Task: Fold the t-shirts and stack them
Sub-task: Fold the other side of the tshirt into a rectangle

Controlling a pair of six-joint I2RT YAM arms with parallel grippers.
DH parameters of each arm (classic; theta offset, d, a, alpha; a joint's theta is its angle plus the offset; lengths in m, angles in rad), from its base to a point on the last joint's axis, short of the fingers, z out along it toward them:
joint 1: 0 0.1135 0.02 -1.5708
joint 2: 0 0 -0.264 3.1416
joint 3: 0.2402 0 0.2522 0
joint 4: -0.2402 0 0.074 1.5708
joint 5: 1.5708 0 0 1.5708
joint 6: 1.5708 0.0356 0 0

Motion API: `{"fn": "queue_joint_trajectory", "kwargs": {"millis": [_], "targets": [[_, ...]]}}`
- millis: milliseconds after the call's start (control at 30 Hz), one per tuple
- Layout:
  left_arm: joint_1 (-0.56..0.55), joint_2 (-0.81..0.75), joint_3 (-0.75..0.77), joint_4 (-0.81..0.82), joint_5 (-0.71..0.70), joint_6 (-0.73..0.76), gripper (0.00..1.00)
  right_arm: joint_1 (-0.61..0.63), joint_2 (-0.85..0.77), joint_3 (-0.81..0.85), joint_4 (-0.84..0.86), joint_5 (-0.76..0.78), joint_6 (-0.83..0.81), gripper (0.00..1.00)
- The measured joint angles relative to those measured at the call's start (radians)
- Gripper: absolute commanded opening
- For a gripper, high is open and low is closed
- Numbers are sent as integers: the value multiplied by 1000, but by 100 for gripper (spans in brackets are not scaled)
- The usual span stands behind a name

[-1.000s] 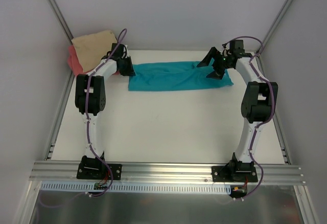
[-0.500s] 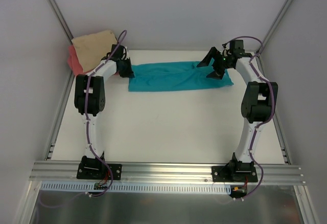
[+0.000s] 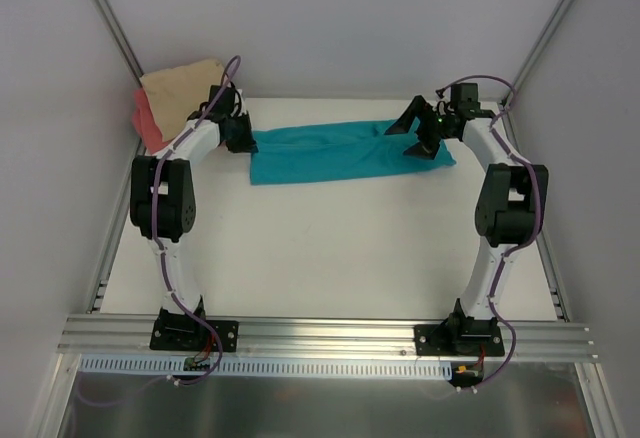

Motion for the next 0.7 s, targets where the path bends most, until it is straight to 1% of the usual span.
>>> {"fn": "queue_joint_trajectory", "kwargs": {"millis": [267,600,633,700], "targets": [[-2,-44,-11,-9,-16,0,0,0,-45,-63,29,-16,8,99],[-3,-47,-139,-8,-20,-6,0,-1,-95,-107,39,-18,7,99],[-3,-47,-143,-8,-20,-8,5,-1,-99,-108,38,-18,7,99],[-3,-47,-146,-6,-21,-6,53,-1,-105,-108,38,-18,6,100]]}}
